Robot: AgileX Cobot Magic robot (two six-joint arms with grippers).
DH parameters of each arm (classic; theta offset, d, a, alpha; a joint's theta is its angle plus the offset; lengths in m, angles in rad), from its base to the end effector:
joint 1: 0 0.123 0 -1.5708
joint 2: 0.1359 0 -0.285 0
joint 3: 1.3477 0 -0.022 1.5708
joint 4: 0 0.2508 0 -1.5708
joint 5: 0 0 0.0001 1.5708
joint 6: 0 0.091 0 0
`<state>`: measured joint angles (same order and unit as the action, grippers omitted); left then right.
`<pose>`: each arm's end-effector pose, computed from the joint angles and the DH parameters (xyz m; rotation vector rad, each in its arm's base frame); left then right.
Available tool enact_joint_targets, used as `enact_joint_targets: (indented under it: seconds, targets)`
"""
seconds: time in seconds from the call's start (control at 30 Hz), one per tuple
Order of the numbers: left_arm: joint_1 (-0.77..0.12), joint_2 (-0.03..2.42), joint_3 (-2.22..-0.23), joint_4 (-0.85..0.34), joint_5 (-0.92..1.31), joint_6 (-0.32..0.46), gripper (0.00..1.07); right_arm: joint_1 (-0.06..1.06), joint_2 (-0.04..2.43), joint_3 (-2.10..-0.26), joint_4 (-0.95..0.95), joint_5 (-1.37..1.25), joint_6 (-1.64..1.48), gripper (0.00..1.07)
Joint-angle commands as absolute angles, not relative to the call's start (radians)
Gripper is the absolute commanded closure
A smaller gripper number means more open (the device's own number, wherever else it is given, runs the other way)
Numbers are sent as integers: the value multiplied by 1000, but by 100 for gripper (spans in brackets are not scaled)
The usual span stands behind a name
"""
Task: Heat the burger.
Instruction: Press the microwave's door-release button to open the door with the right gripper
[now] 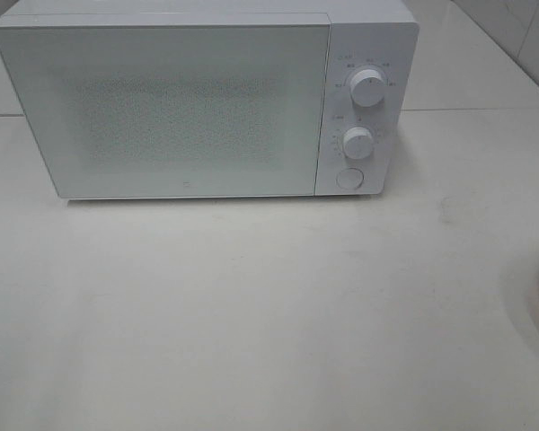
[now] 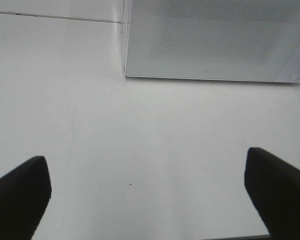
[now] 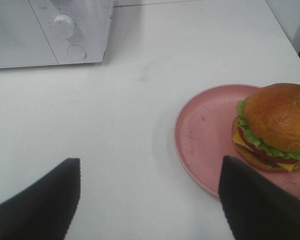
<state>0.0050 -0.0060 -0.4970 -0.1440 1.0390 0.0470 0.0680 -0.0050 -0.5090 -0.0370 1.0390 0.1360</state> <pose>-0.0049 -0.0113 0.2789 0.0473 2.0135 -0.1385 -0.0056 -0.0033 0.2816 0.0698 2.0079 0.0863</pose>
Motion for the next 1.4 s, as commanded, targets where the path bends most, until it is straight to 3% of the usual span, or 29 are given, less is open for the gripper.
enact_joint_targets:
  seconds: [0.03,0.57,1.4]
  targets:
    - [2,-25,-495,-149,1034,46,9,63,-30,-511,-38,1037,141,32]
    - [2,-25,-495,-149,1034,46,9,63,-16,-532,-35,1024,141,32]
    - [2,-25,-495,-149,1034,46,9,63,396,-560,-31,719,141,32]
